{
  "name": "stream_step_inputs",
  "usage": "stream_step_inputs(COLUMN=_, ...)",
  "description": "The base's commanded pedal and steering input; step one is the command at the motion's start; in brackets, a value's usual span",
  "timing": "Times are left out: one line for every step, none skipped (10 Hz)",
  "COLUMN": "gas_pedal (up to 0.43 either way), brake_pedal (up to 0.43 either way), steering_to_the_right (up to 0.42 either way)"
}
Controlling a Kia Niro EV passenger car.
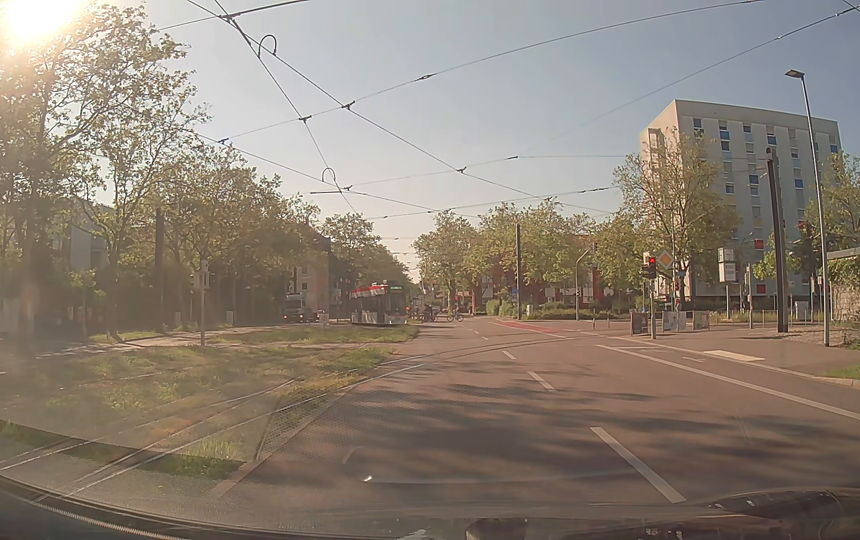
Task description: Follow the waypoints while adhering to traffic rules and regulations
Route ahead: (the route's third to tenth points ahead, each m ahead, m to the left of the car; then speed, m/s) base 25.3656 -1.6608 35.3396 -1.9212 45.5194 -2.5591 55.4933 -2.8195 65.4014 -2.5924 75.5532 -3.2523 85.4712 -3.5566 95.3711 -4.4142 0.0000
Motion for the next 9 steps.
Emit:
stream_step_inputs(gas_pedal=0.0, brake_pedal=0.268, steering_to_the_right=-0.013)
stream_step_inputs(gas_pedal=0.0, brake_pedal=0.268, steering_to_the_right=-0.014)
stream_step_inputs(gas_pedal=0.0, brake_pedal=0.262, steering_to_the_right=-0.013)
stream_step_inputs(gas_pedal=0.0, brake_pedal=0.268, steering_to_the_right=-0.014)
stream_step_inputs(gas_pedal=0.0, brake_pedal=0.262, steering_to_the_right=-0.013)
stream_step_inputs(gas_pedal=0.0, brake_pedal=0.262, steering_to_the_right=-0.014)
stream_step_inputs(gas_pedal=0.0, brake_pedal=0.262, steering_to_the_right=-0.014)
stream_step_inputs(gas_pedal=0.0, brake_pedal=0.262, steering_to_the_right=-0.013)
stream_step_inputs(gas_pedal=0.0, brake_pedal=0.268, steering_to_the_right=-0.014)
